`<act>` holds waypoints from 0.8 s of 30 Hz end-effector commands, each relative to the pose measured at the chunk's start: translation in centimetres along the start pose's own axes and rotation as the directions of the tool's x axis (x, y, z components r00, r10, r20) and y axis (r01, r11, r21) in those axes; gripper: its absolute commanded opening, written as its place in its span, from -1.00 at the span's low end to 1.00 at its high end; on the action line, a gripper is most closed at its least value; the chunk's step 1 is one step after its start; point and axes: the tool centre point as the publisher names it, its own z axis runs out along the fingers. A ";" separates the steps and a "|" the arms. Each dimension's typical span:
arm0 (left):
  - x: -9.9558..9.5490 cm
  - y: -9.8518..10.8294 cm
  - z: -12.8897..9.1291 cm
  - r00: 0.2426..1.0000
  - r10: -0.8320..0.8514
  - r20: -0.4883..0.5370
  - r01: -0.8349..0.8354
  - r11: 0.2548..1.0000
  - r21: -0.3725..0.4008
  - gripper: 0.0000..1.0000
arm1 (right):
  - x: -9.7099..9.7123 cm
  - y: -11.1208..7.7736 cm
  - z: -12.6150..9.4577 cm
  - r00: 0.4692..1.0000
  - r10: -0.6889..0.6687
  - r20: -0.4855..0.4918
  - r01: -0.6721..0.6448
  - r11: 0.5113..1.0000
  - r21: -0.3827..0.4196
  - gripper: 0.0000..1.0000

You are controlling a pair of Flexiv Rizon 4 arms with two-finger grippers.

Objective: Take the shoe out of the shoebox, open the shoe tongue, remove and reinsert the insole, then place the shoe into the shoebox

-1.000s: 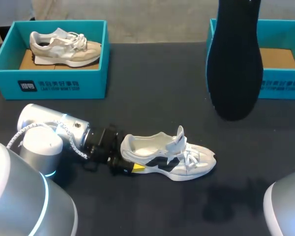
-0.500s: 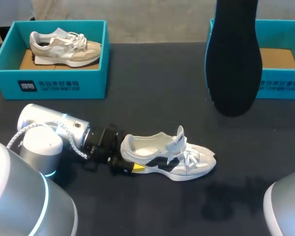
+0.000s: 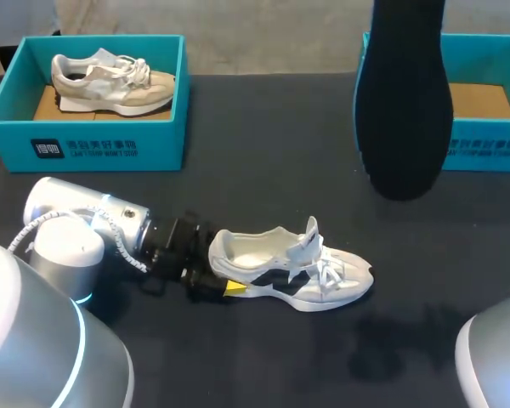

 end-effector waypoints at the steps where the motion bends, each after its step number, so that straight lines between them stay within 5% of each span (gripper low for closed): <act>1: 0.7 -0.1 -1.5 1.000 0.000 0.009 0.000 1.000 0.000 1.00 | -0.1 0.3 0.2 1.000 0.001 0.001 -0.001 1.000 0.005 -1.00; 24: 2.3 -3.8 -8.1 0.999 0.046 -0.024 -0.050 0.980 -0.191 1.00 | -0.1 0.3 0.2 1.000 0.001 0.001 -0.001 1.000 0.005 -1.00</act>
